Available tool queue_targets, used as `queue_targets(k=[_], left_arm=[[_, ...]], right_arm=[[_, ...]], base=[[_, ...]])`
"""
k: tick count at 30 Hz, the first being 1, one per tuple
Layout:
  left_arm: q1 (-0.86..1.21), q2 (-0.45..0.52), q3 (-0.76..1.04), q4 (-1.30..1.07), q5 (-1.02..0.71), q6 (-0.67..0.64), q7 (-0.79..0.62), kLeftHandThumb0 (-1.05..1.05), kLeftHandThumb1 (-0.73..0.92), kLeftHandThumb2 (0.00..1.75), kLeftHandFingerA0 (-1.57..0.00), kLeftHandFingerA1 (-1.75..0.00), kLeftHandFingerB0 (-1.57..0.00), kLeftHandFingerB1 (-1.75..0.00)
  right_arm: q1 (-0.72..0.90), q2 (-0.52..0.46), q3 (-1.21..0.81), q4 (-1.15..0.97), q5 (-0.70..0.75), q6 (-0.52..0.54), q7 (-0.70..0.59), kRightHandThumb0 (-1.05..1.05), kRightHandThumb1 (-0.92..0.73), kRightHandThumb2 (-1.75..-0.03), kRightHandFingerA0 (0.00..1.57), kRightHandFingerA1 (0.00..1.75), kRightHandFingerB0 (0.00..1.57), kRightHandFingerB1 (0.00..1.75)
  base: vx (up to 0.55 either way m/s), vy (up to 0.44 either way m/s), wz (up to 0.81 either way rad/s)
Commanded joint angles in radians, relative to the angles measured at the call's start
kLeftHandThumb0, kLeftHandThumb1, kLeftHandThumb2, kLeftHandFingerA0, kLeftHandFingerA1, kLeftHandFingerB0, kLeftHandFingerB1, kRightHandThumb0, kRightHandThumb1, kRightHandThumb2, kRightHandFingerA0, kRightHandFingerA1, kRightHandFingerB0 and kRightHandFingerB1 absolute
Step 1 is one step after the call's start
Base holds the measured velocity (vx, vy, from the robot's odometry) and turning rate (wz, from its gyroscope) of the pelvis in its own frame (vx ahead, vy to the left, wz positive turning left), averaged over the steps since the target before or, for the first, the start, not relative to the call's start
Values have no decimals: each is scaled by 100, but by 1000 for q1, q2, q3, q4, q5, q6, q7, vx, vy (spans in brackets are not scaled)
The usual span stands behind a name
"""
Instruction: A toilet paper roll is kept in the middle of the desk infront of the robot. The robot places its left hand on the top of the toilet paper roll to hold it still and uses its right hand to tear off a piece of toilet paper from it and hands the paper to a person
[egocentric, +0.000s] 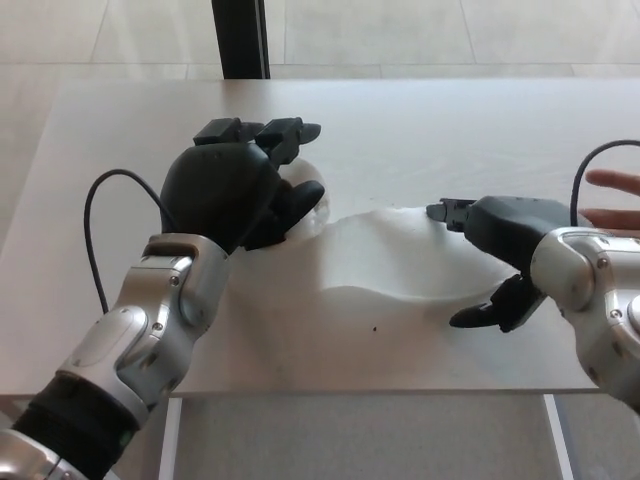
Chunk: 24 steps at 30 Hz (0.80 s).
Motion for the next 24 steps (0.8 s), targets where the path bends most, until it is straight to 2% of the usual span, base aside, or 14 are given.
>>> queue_targets(k=[1,4,6,7,9,12,15,16,17,19,20,21,22,24], left_arm=[[67,0,-18,52,28,38,-53,-34,79,70,-22,-40,-30,-38],[71,-6,-17,49,29,47,-56,-34,79,70,-23,-39,-31,-38],[72,-8,-18,46,32,52,-58,-35,79,69,-23,-40,-31,-38],[75,-14,-19,47,33,57,-57,-35,79,70,-22,-41,-31,-39],[78,-22,-21,48,36,58,-50,-36,78,71,-23,-42,-31,-39],[75,-40,-21,65,36,66,-38,-35,78,73,-24,-42,-30,-39],[73,-49,-20,74,38,67,-31,-35,78,72,-24,-41,-31,-39],[74,-51,-21,71,39,71,-33,-35,79,72,-24,-42,-30,-39],[74,-53,-18,74,35,65,-30,-36,79,72,-24,-41,-31,-40],[76,-54,-16,76,35,58,-25,-36,79,70,-25,-41,-31,-40],[76,-56,-16,79,36,54,-18,-36,79,69,-25,-42,-32,-40],[76,-56,-15,80,35,53,-18,-35,78,71,-24,-43,-31,-40],[76,-56,-14,81,34,53,-19,-35,78,72,-23,-43,-31,-40],[78,-57,-11,84,29,51,-19,-35,77,74,-22,-44,-30,-41]], right_arm=[[44,52,-1,52,-120,10,-146,-58,-36,-73,0,25,8,33],[74,98,4,104,-166,-14,-274,-59,-35,-72,2,40,10,40],[86,115,-4,121,-169,-28,-316,-34,-27,-86,6,56,0,49],[110,158,-30,151,-154,-44,-402,-53,-48,-55,21,55,25,34],[128,184,-52,168,-142,-59,-456,-56,-39,-72,26,59,22,46],[147,234,-55,225,-160,-73,-579,-45,-51,-55,54,96,27,38],[148,256,-54,273,-172,-100,-655,-45,-49,-77,85,119,21,49],[149,268,-59,284,-173,-102,-679,-35,-58,-60,89,141,28,43],[146,280,-63,306,-173,-127,-724,-41,-56,-74,102,147,36,53],[141,286,-56,325,-189,-132,-752,-29,-64,-64,94,165,40,47],[136,286,-48,335,-202,-135,-769,-31,-49,-92,124,136,42,60],[134,287,-50,341,-203,-161,-794,-28,-63,-62,96,174,76,67],[133,288,-52,346,-202,-178,-809,-37,-42,-88,127,140,83,80],[136,287,-57,346,-195,-202,-816,-38,-41,-87,127,140,83,80]], base=[[0,0,0],[0,0,0],[0,0,0],[0,0,0],[0,0,0],[0,0,0],[0,0,0],[0,0,0],[0,0,0],[0,0,0],[0,0,0],[0,0,0],[0,0,0],[0,0,0]])
